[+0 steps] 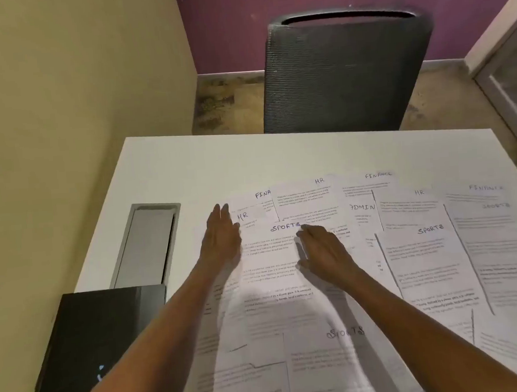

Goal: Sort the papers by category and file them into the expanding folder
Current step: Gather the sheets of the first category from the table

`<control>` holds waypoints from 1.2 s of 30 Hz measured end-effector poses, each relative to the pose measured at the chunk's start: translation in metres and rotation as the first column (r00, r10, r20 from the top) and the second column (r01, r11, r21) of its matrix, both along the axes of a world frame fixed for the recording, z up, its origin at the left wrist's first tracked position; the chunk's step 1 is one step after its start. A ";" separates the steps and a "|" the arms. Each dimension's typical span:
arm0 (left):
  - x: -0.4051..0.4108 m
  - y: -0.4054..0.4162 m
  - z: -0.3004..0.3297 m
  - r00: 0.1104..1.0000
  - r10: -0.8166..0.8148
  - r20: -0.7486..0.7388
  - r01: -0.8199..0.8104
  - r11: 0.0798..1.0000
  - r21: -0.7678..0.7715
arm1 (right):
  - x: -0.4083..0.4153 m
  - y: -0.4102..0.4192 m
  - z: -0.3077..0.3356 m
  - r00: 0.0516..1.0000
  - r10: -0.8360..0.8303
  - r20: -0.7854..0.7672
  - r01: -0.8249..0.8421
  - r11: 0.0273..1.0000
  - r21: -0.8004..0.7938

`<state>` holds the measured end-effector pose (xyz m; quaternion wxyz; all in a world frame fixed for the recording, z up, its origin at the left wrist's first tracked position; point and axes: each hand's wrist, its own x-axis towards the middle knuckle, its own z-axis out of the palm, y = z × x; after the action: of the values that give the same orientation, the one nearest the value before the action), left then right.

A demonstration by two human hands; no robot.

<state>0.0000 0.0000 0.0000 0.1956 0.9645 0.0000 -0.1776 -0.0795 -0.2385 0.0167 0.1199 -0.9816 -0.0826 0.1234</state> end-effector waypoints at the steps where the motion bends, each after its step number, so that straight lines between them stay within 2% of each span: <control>1: 0.013 0.001 -0.006 1.000 -0.025 0.001 0.025 1.000 -0.010 | 0.005 0.002 -0.008 0.998 0.035 -0.055 -0.038 0.998 -0.049; 4: 0.057 0.018 -0.037 0.982 -0.152 0.112 0.137 0.983 0.123 | 0.009 0.007 -0.021 0.991 0.038 -0.131 -0.058 0.987 -0.149; 5: 0.067 0.018 -0.038 0.991 -0.132 0.032 0.127 0.983 0.134 | 0.009 0.008 -0.027 0.989 0.041 -0.145 -0.067 0.981 -0.179; 6: 0.072 0.014 -0.032 0.990 -0.140 0.018 0.135 0.977 0.166 | 0.009 0.008 -0.032 0.990 0.028 -0.136 -0.054 0.980 -0.193; 9: 0.080 0.009 -0.030 0.982 -0.164 0.094 0.147 0.976 0.162 | 0.009 0.008 -0.039 0.995 0.009 -0.100 -0.024 0.988 -0.154; 12: 0.082 0.005 -0.026 0.996 -0.088 0.033 0.082 0.985 0.150 | 0.011 0.009 -0.039 0.996 -0.018 -0.090 0.006 0.991 -0.131; 17: 0.104 0.002 -0.029 0.988 -0.067 -0.141 0.091 0.981 0.169 | 0.007 0.009 -0.044 0.996 -0.047 -0.071 0.038 0.991 -0.129; 23: 0.106 0.000 -0.033 0.987 -0.058 -0.152 0.081 0.985 0.150 | 0.007 0.011 -0.050 0.995 -0.064 -0.073 0.054 0.989 -0.140; 26: 0.106 -0.004 -0.025 0.996 0.006 -0.084 -0.008 1.000 -0.017 | 0.007 0.011 -0.052 0.996 -0.057 -0.063 0.047 0.987 -0.152; 29: 0.102 -0.005 -0.011 0.996 0.090 -0.004 -0.089 0.976 -0.200 | 0.007 0.011 -0.055 0.996 -0.054 -0.074 0.044 0.990 -0.136; 36: 0.073 -0.014 0.047 0.941 0.223 0.256 -0.084 0.884 -0.459 | -0.006 0.005 -0.051 0.996 -0.040 -0.083 0.029 0.991 -0.129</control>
<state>0.0726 -0.0136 0.0470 0.4203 0.9073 0.0071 -0.0074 -0.0859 -0.2336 -0.0340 0.0623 -0.9824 -0.0525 0.1680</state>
